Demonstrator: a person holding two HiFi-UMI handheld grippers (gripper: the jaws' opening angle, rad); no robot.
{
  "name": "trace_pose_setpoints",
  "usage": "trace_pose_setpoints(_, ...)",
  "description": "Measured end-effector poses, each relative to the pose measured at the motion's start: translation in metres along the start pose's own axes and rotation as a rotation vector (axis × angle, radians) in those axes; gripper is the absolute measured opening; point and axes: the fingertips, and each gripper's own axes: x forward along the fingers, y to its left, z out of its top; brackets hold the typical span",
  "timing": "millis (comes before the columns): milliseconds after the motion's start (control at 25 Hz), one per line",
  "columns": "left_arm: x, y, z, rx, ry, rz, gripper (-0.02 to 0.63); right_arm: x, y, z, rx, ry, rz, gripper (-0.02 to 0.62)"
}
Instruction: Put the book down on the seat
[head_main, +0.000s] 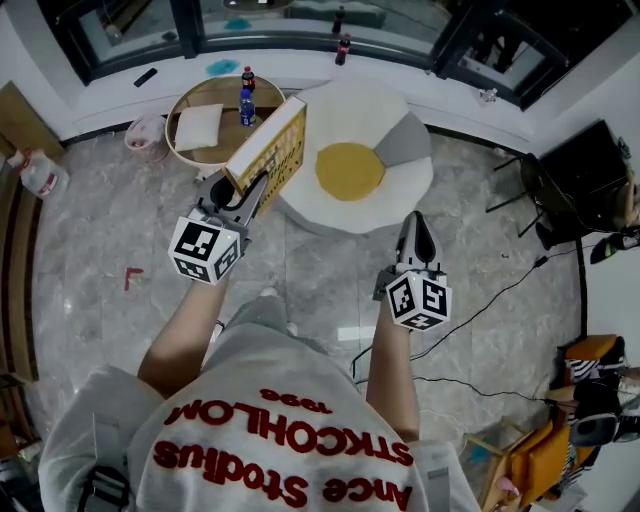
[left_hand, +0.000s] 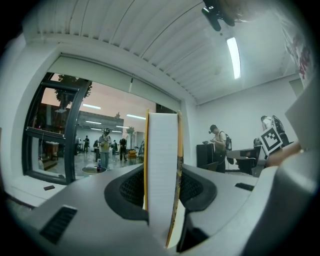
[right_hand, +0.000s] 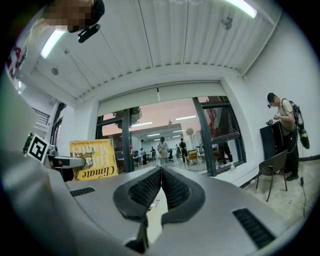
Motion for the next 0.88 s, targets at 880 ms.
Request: trace_pose_setpoints(880, 0.153, 0.071, -0.005, -0.015, 0.009, -0.070, 0.146, 0.153, -0.031, 0.008, -0.003, 0.000, -0.013, 0.025)
